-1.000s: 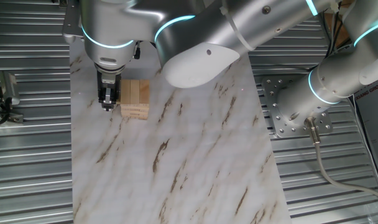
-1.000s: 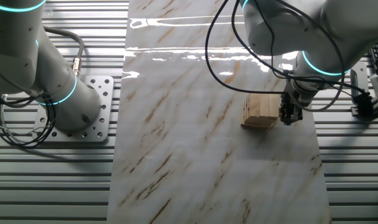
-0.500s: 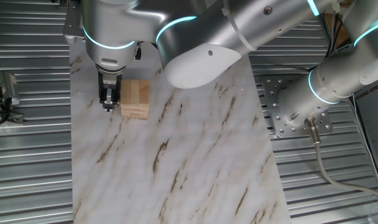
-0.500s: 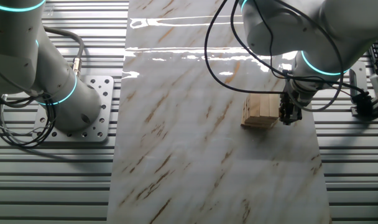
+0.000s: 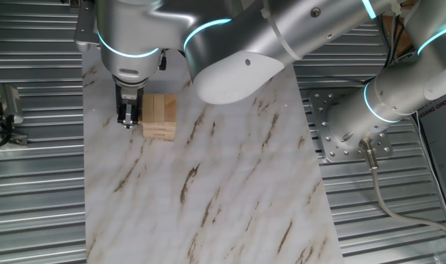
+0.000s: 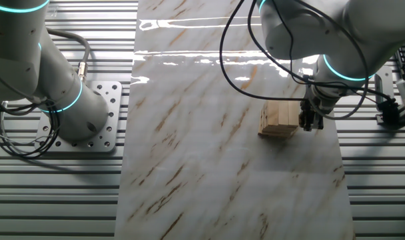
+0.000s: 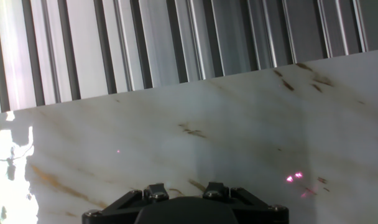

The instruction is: Play Jenga

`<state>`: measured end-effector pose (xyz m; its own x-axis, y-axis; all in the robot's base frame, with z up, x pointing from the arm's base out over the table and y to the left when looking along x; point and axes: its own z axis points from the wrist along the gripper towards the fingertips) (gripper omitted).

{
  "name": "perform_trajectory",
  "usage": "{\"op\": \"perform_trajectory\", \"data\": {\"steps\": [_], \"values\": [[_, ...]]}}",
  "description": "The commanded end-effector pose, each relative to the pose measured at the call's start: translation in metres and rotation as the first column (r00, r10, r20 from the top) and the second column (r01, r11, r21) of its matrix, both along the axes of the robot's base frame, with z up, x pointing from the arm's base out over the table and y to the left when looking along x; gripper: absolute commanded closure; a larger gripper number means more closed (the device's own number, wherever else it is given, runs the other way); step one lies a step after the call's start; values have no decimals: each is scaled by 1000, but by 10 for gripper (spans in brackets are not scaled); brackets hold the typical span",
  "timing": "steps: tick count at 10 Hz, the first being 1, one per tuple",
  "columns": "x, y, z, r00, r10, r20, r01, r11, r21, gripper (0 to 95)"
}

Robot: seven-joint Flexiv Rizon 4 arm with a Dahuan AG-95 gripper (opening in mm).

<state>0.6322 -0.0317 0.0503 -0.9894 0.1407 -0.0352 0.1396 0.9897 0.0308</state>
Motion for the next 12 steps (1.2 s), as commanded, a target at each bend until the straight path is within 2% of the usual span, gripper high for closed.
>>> {"op": "perform_trajectory", "data": {"steps": [1, 12], "values": [[0, 0, 0, 1000, 0, 1, 0, 1000, 0, 950], [0, 0, -1, 1000, -4, 9, 4, 1000, -4, 950]]}}
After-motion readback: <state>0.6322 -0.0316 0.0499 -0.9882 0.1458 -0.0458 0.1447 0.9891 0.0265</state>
